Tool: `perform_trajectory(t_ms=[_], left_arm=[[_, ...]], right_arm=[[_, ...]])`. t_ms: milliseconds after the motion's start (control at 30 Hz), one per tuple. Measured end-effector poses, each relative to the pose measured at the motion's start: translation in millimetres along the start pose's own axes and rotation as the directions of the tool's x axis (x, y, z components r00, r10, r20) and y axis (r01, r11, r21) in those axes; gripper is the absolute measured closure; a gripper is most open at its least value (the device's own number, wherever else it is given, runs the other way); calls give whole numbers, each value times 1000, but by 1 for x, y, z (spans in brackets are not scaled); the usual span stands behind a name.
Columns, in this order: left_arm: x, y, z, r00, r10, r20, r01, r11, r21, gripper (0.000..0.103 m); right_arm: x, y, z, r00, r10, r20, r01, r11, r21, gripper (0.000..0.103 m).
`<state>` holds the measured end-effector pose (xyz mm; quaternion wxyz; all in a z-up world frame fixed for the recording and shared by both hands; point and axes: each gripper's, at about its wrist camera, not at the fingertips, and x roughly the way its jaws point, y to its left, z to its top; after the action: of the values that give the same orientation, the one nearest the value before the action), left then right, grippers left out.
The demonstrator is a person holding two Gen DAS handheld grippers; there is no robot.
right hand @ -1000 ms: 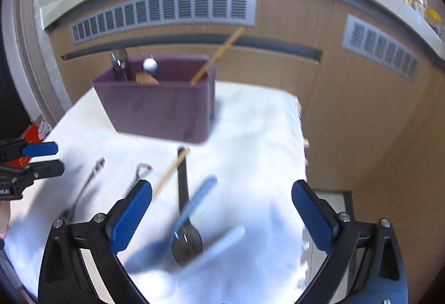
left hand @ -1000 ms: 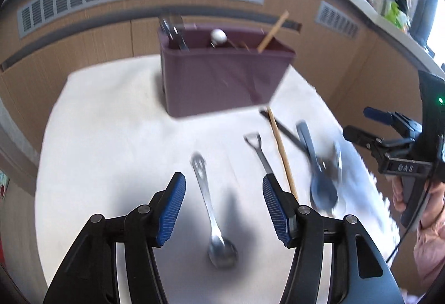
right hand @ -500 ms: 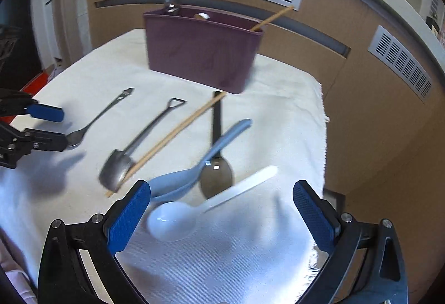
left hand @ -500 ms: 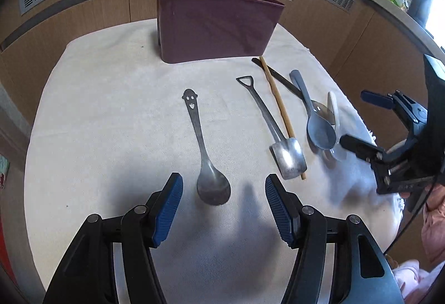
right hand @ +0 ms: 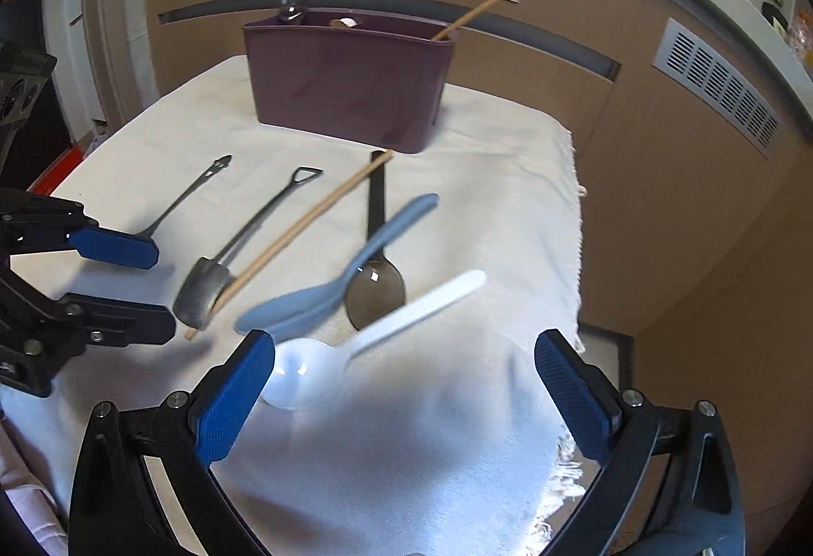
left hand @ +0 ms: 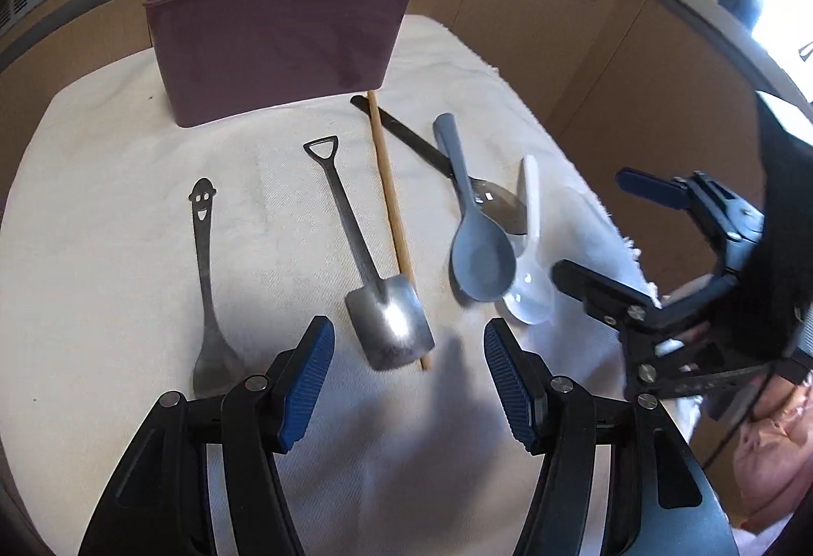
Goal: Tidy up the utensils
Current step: 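Reach down and grasp the blue-grey plastic spoon with the right tool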
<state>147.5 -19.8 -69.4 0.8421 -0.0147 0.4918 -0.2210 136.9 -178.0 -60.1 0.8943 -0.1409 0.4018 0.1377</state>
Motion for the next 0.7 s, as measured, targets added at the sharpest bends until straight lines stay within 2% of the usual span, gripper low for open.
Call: perform_trajectory(t_ms=[133,233,300,333,567,600,633,700], left_arm=[[16,0,2,996,81,-30,-81,997,0,45],[15,-1,1,992,125,-11,-125,991,47,66],[11,5,2,993,121,-8,-121,992,44,68],[8,10,2,992,130,-2,-130,991,36,75],[-11,57,-1,982,187,20,-185,980,-68,75],[-14,63,-2,982,189,18,-187,979,-86,75],[-16,69,-3,982,187,18,-184,978,-102,75],[-22,74,-7,984,176,23,-171,976,-131,75]], right_arm=[[-3,-6,-6,1000,1,18,-1,1000,30,1],[-4,-8,-7,1000,2,28,-3,999,44,1],[-3,-8,-5,1000,11,27,-12,999,45,1],[-2,-7,-3,999,17,28,-18,999,46,1],[18,3,24,996,89,24,-91,991,102,3],[27,7,31,996,86,13,-87,991,103,10],[34,10,36,997,82,1,-81,991,103,22],[54,14,46,997,68,-38,-63,992,112,39]])
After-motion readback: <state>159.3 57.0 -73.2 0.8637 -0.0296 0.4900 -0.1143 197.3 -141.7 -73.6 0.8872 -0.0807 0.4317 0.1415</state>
